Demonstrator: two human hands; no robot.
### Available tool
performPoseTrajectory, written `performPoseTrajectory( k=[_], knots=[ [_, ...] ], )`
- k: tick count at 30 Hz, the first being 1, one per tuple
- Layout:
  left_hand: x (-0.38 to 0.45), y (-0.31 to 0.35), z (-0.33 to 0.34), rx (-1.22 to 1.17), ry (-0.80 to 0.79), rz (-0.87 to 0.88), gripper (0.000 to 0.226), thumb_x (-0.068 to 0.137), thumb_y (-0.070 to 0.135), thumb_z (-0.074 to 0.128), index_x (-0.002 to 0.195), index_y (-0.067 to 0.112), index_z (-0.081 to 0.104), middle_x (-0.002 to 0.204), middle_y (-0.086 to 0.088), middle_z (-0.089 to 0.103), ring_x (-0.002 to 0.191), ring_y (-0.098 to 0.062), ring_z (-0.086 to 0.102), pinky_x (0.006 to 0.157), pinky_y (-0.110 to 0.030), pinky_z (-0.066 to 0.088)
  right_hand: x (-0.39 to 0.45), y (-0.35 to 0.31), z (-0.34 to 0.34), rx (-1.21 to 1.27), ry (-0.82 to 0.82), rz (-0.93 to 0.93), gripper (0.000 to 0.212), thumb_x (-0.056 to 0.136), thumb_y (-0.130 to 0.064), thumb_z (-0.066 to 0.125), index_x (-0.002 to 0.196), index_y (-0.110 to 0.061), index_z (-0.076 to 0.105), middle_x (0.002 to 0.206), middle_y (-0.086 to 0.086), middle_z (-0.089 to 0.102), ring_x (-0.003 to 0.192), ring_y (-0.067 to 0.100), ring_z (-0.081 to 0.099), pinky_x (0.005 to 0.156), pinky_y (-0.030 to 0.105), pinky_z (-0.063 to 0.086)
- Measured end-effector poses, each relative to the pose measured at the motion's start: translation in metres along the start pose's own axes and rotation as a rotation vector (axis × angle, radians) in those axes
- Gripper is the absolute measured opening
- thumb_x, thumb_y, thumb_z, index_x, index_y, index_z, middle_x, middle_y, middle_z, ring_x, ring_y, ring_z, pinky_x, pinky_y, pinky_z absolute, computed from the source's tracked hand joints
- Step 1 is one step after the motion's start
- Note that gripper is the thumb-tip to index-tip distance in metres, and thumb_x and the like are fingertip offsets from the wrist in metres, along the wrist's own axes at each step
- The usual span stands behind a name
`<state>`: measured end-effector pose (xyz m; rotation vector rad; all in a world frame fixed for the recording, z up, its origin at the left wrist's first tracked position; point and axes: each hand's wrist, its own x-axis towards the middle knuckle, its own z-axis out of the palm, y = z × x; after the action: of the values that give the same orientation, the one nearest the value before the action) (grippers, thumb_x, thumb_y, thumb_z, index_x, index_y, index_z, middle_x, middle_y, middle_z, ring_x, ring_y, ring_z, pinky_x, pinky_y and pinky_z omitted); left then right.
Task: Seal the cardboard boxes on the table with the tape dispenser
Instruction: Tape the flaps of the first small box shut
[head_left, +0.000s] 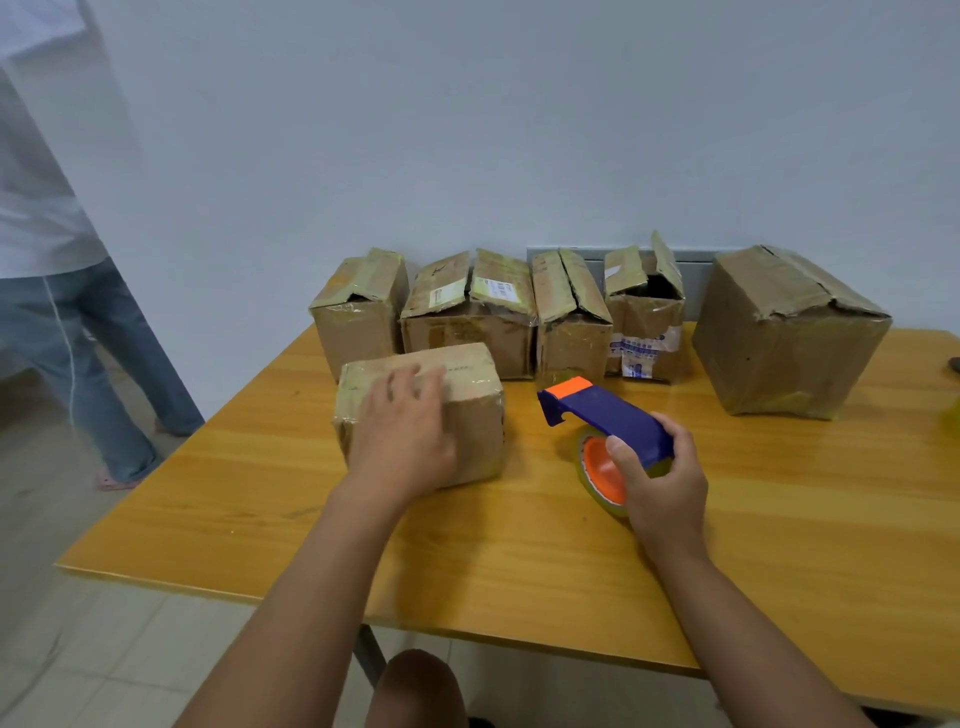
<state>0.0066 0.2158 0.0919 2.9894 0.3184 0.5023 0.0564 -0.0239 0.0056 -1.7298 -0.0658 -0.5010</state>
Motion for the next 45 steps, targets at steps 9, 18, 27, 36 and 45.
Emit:
performPoseTrajectory(
  k=[9,18,27,36,45],
  knots=[
    [0.005,0.014,0.031,-0.075,0.264,0.046,0.049,0.078,0.068,0.054,0.106,0.029,0.061,0.119,0.004,0.059,0.115,-0.023,0.047,0.097,-0.044,0.029,0.0,-0.001,0.0,-0.025,0.008,0.001,0.057,0.087,-0.028,0.073,0.137,-0.015,0.048,0.117,-0.005,0.054,0.094,-0.004,0.051,0.069,0.004,0.04],
    [-0.003,-0.011,0.029,-0.252,0.128,0.146,0.058,0.087,0.055,0.061,0.135,0.024,0.049,0.143,0.006,0.044,0.134,-0.019,0.03,0.11,-0.04,0.034,0.0,-0.002,0.001,-0.015,0.006,0.001,0.056,0.086,-0.029,0.073,0.135,-0.017,0.048,0.114,-0.009,0.052,0.094,-0.01,0.051,0.067,0.001,0.041],
    [-0.005,-0.026,0.012,-0.298,0.05,0.267,0.045,0.096,0.019,0.059,0.138,0.031,0.05,0.145,0.013,0.044,0.143,-0.013,0.025,0.109,-0.035,0.035,0.005,-0.002,-0.001,0.074,0.082,0.042,0.064,0.075,-0.05,0.066,0.131,-0.02,0.052,0.118,-0.004,0.056,0.101,0.009,0.054,0.074,0.019,0.044],
    [-0.014,-0.023,0.026,-0.371,0.086,0.379,0.046,0.095,0.015,0.06,0.139,0.027,0.052,0.149,0.004,0.044,0.147,-0.021,0.023,0.112,-0.039,0.032,0.01,-0.001,-0.002,0.22,0.132,0.148,0.044,0.085,-0.036,0.073,0.123,-0.025,0.056,0.113,-0.003,0.061,0.109,0.021,0.059,0.085,0.036,0.054],
    [-0.015,0.001,-0.019,-0.71,0.082,0.16,0.051,0.096,0.042,0.057,0.143,0.032,0.041,0.143,0.013,0.045,0.133,-0.007,0.038,0.106,-0.028,0.036,0.024,-0.054,-0.038,0.541,-0.17,0.1,0.048,0.076,-0.034,0.064,0.119,-0.013,0.061,0.108,0.013,0.063,0.087,0.026,0.06,0.067,0.034,0.048]
  ],
)
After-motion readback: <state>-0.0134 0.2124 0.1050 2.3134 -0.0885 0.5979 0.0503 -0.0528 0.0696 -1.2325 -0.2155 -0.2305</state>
